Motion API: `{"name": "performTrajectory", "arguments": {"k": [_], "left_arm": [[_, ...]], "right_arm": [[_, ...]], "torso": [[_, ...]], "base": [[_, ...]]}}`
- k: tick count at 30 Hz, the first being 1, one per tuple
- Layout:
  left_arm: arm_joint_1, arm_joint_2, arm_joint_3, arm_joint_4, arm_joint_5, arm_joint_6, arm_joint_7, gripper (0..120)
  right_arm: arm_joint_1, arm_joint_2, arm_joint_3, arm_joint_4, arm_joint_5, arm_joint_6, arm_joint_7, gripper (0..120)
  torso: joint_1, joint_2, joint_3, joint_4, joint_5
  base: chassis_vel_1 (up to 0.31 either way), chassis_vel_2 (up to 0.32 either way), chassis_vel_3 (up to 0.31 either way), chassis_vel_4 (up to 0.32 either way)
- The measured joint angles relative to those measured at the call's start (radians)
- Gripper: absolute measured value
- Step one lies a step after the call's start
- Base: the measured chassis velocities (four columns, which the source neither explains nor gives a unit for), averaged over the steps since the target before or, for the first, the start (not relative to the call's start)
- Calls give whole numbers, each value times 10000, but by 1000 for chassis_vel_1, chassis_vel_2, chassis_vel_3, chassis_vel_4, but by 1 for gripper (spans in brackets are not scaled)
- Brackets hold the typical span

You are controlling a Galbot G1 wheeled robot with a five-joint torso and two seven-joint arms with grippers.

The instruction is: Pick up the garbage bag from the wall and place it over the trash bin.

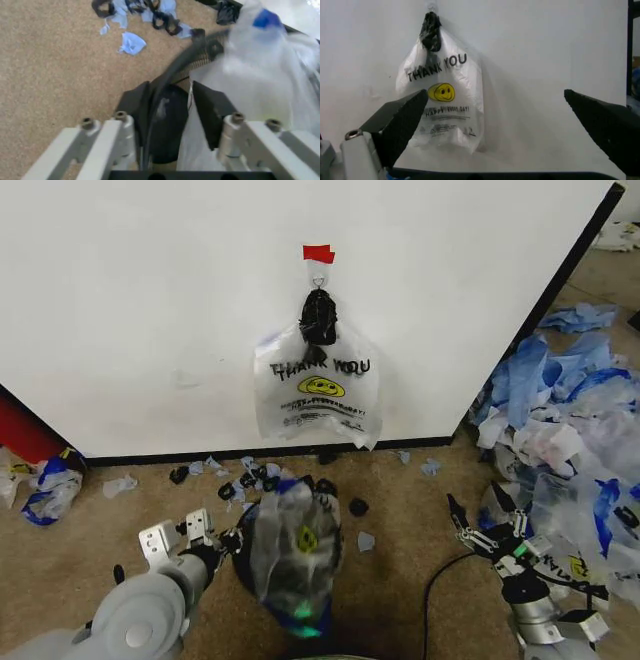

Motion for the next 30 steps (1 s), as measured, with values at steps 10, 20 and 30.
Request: {"name": "performTrajectory", "arguments": {"k": [10,20,30], "left_arm": [[-416,632,-628,-52,1112,-198,454,74],[-1710,1197,181,2484,5873,-1280,4119,100],[-1479,1213,191,3600,6831,-1776,5076,100]], "right_arm": [[-307,-472,-443,1056,1901,-989,248,100],[194,-2700,-2171,4529,5297,-4809,4966,100],[3042,-3974,-4501,4880,6100,-7002,8966,100]], "torso": [[0,0,1,-2,-4],[1,-1,2,0,-8],[2,-1,3,0,2]], "base": [[0,0,0,0],[0,0,0,0],[0,0,0,0]]}}
